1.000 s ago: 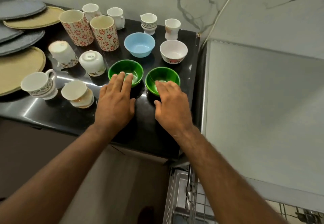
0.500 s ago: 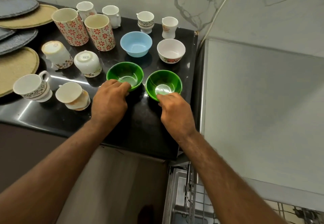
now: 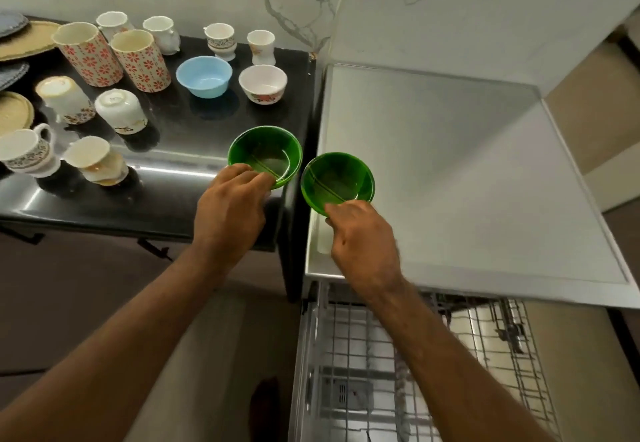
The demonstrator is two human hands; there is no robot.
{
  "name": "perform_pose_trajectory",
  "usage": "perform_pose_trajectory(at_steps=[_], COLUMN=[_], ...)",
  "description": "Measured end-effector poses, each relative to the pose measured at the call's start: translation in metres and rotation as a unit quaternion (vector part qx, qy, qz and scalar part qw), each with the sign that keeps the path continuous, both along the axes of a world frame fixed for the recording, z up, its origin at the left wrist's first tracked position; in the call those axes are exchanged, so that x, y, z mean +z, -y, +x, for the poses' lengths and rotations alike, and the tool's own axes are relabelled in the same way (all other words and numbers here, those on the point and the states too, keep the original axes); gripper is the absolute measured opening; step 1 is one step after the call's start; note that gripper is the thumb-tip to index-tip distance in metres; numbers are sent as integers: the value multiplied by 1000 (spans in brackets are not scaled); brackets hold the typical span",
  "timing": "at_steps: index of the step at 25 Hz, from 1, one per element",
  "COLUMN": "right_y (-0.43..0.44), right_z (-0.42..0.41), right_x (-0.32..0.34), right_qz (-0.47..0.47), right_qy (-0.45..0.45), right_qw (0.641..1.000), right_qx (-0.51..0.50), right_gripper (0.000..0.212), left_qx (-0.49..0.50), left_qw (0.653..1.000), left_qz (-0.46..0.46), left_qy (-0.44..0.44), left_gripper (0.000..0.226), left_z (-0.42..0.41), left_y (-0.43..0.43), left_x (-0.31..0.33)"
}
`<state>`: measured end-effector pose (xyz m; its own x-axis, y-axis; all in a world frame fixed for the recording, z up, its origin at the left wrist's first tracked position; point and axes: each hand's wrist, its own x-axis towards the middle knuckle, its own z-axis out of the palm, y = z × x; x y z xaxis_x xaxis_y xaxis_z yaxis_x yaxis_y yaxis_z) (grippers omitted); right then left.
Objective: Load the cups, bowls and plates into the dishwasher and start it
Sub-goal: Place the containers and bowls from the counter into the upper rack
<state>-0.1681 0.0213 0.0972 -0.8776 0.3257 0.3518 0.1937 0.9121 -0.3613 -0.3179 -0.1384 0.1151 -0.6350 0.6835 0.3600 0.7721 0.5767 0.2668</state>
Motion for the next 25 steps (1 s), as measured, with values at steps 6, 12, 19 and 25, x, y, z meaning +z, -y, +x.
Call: perform_pose_trajectory(at_steps=[6, 12, 19, 25], right_y=[-17, -22, -28, -32], right_z=[127, 238, 320, 355], right_x=[14, 0, -41, -105], right_qz=[24, 9, -16, -80], right_qy=[16, 30, -6, -15], right_qw=[998, 993, 990, 983], right_qx=[-59, -112, -142, -165], right_gripper=[27, 33, 38, 35], left_qx=[-61, -144, -204, -219], left_qw=[998, 989, 979, 976], left_qz=[9, -5, 1, -19], left_qy=[-17, -17, 4, 11], left_gripper=[16, 23, 29, 28], left_z=[119, 222, 293, 316], left_y=[-29, -39, -46, -54], left_x=[8, -10, -51, -110])
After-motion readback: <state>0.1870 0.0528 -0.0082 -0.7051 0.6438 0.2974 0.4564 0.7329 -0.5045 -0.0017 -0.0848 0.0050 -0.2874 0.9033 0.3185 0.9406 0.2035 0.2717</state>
